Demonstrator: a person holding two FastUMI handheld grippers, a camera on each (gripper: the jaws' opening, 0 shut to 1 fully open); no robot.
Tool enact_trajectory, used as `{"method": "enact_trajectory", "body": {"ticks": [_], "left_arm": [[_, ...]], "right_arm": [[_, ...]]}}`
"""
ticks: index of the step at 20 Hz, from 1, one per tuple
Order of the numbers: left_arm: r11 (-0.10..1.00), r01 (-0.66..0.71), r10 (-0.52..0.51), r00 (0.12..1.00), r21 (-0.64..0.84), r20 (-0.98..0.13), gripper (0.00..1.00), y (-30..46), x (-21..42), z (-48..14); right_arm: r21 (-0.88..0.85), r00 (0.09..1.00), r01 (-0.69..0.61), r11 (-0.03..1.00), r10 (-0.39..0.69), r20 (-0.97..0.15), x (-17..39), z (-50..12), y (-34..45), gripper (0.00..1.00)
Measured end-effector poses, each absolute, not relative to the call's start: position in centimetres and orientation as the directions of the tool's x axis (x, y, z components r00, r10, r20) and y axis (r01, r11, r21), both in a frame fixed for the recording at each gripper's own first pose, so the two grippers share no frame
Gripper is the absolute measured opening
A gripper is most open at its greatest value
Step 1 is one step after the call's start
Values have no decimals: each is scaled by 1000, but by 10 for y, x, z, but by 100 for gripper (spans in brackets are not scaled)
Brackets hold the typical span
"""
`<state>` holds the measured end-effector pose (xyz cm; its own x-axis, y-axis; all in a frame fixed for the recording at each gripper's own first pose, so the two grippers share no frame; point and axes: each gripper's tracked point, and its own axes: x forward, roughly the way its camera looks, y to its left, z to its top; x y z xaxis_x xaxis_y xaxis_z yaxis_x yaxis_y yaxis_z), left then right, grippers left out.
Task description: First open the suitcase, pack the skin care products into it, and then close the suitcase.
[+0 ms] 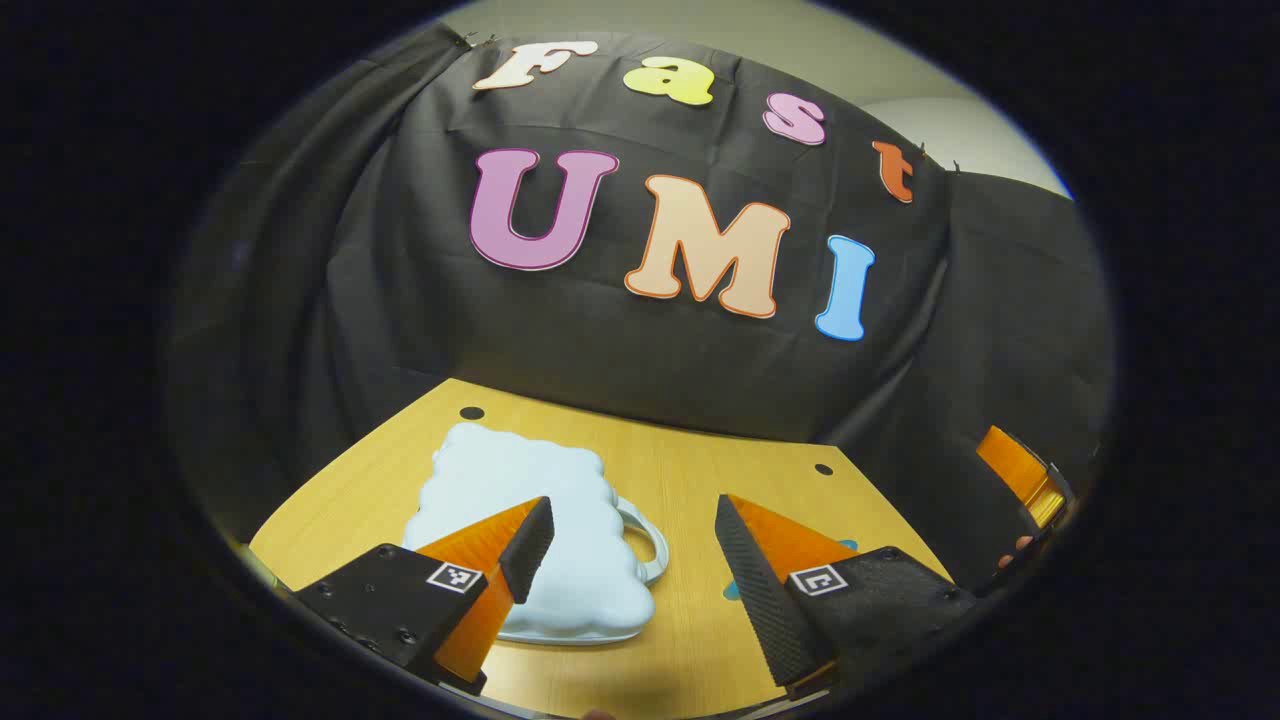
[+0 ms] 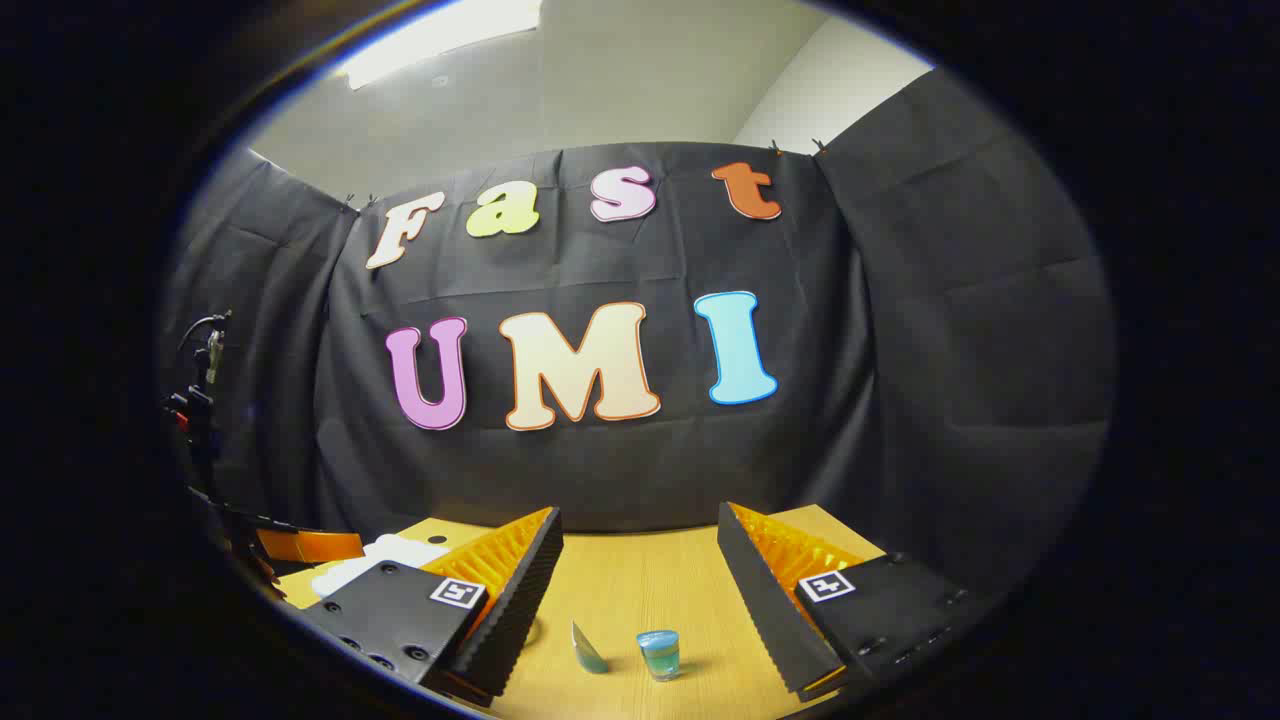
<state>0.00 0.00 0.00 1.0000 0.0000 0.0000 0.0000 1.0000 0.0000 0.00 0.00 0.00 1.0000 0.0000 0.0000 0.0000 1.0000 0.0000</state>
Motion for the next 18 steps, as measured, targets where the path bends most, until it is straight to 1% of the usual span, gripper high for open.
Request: {"method": "enact_trajectory", "body": {"ticks": [10, 18], "left_arm": [[999, 49, -48, 996, 8, -75, 95, -21, 18, -16], [999, 51, -50, 992, 8, -117, 95, -22, 30, -25]], "right_arm": [[-1, 997, 66, 998, -66, -35, -14, 0, -22, 97], [30, 994, 96, 995, -95, -52, 1, -3, -34, 97]]}}
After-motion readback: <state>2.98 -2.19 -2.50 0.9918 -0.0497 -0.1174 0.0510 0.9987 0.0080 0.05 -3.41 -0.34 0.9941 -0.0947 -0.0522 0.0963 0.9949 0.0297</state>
